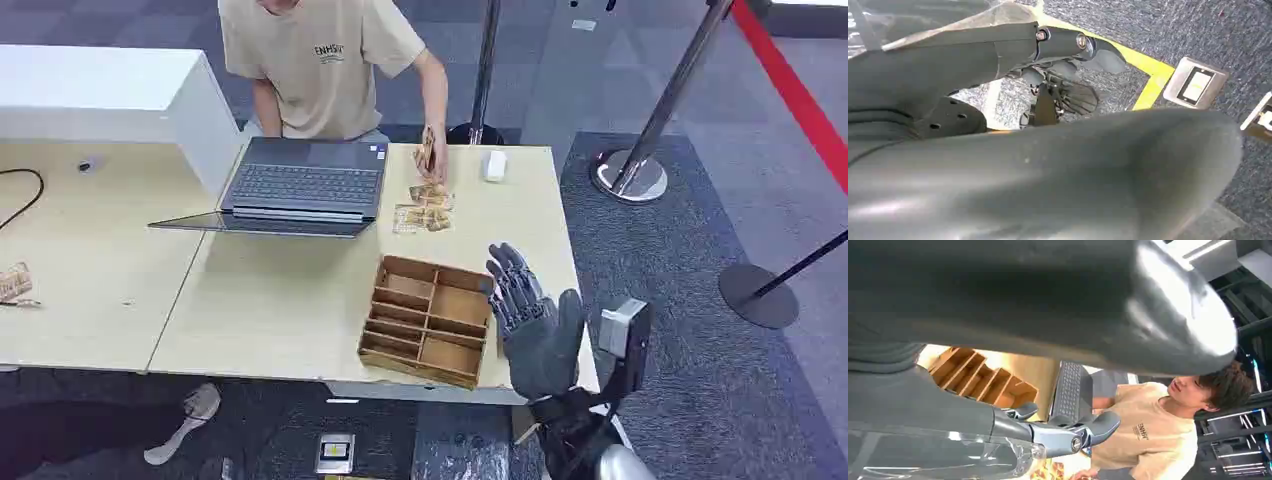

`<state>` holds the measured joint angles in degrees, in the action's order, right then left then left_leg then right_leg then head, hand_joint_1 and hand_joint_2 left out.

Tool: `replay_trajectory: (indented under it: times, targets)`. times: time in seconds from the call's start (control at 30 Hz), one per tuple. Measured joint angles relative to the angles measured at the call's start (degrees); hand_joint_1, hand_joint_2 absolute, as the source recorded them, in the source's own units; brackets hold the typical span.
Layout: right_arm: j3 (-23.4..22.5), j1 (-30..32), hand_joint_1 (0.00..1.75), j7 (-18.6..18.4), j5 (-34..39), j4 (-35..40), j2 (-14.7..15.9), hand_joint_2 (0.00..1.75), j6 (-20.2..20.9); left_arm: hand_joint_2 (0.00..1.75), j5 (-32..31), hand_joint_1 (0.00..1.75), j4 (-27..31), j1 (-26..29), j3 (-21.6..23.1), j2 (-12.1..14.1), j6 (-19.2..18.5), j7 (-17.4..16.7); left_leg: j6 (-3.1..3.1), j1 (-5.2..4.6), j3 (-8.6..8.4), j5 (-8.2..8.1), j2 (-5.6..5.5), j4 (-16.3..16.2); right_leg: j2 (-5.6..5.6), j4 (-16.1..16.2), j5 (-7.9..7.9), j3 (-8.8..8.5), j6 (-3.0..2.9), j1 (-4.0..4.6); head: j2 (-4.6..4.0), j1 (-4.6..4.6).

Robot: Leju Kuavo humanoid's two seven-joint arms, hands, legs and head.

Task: Pass the card to the sensor for recognition and then transmit it.

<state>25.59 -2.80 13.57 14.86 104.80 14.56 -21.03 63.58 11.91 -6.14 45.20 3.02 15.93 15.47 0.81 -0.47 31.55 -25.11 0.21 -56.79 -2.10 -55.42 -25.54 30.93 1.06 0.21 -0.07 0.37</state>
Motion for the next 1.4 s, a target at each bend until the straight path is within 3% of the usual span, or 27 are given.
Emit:
replay_trajectory:
  times: [0.47,0.73,1.23,1.33,1.4]
  targets:
    - [-0.31,0.55,0.0,-0.87,-2.23,-0.07,0.13,0.0,-0.5,0.0,0.0,0.0,0.0,0.02,0.0,0.0,-0.11,-2.29,0.0,0.0,0.01,-0.01,0.0,0.0,0.0,0.0,0.0,0.0,0.0,0.0,0.0,0.0]
    - [-0.04,-0.24,0.0,-3.34,-3.54,0.0,0.35,0.0,-1.01,0.0,0.55,0.0,0.0,0.01,0.0,0.0,-0.11,-1.83,0.0,0.0,0.01,-0.01,0.0,0.0,0.0,0.0,0.0,0.0,0.0,0.0,0.0,0.02]
    - [-0.76,-0.34,0.0,-1.99,-5.9,0.96,0.31,0.0,-3.45,0.0,3.37,0.0,0.0,0.06,-1.38,-0.07,0.09,-0.37,-0.02,0.0,0.02,-0.03,0.0,0.01,0.0,0.0,-0.01,0.01,0.0,0.0,0.0,0.02]
    - [-0.57,-0.96,0.0,-4.97,-12.67,0.76,-0.09,0.0,-6.21,0.0,3.41,0.0,0.0,0.05,-1.49,-0.07,0.13,-1.29,-0.02,0.0,0.02,-0.02,0.0,0.01,0.0,-0.01,-0.01,0.01,0.0,0.0,0.0,0.02]
    - [-0.28,-1.95,0.0,-11.09,-24.33,0.55,-0.07,0.0,-8.68,0.0,3.34,0.0,0.0,0.05,-1.6,-0.07,0.17,-1.57,-0.02,0.0,0.02,-0.02,0.0,0.01,0.0,-0.01,-0.01,0.0,0.0,0.0,0.0,0.0]
